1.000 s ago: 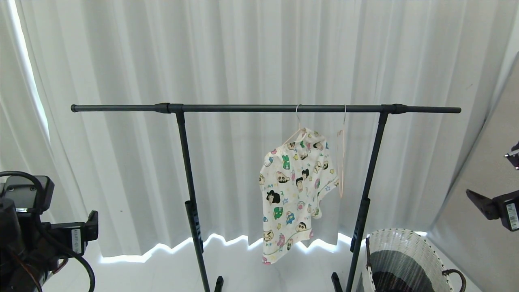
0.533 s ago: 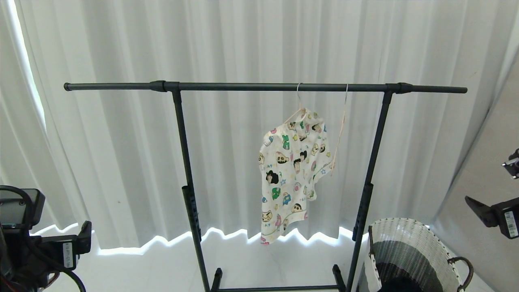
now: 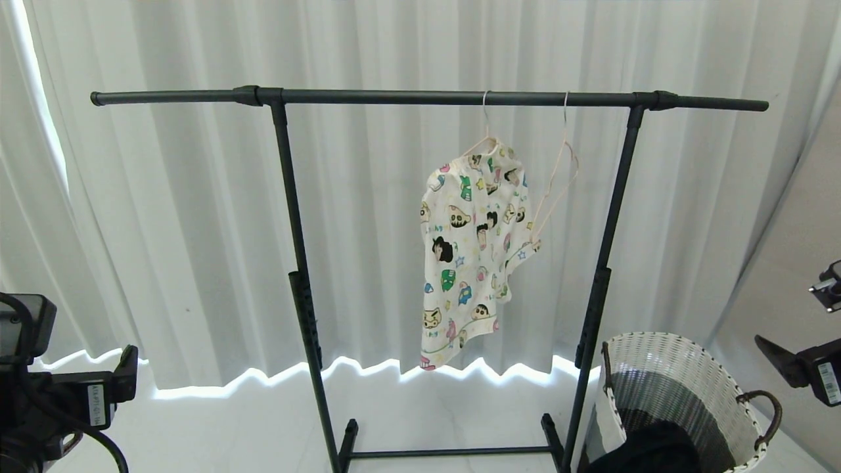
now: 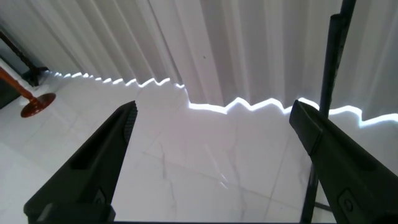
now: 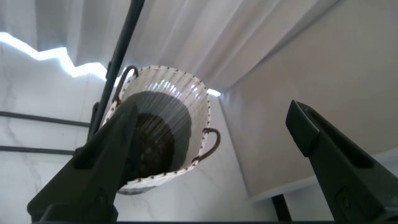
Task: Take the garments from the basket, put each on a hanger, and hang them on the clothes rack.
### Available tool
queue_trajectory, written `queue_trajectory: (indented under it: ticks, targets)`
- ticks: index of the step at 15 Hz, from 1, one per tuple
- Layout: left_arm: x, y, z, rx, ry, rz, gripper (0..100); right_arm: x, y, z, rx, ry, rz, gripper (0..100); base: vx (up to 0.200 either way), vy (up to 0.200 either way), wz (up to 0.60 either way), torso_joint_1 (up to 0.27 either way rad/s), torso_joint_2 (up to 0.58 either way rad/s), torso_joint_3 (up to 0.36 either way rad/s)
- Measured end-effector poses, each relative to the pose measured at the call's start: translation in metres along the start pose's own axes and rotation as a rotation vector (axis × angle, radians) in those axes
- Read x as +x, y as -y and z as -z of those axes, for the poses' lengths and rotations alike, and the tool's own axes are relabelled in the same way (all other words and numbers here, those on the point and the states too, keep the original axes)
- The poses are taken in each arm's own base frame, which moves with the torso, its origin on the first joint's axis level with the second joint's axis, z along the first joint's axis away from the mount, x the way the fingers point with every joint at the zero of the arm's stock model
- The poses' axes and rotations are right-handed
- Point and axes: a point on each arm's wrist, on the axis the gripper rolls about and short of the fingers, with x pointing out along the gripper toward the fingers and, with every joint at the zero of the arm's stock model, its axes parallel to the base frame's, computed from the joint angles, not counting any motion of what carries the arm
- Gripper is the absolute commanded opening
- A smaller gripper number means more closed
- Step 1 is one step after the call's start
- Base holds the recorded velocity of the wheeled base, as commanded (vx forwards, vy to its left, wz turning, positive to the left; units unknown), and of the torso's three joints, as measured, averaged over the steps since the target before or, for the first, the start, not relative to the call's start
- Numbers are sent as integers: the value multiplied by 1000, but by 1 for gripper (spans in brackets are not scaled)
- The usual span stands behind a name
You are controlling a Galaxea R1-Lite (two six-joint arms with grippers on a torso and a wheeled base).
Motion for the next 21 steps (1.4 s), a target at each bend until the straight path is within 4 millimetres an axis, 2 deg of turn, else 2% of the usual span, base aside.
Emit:
queue_trajectory:
  ticks: [4, 8, 17, 21]
  targets:
    - [-2, 0, 6, 9, -14, 10, 100, 0, -2, 3, -5, -9, -11, 100, 0, 0, 0, -144, 420, 268]
    - [-3, 4, 14, 28, -17, 96, 100, 1, -4, 10, -8, -31, -20, 100, 0, 0, 0, -25, 80, 54]
    - [-5, 6, 17, 35, -13, 144, 100, 1, -8, 18, -21, -56, -32, 100, 0, -200, 0, -1, 6, 8]
    - [-5, 7, 19, 40, -19, 149, 100, 1, -10, 22, -27, -66, -51, 100, 0, 0, 0, 0, 0, 0]
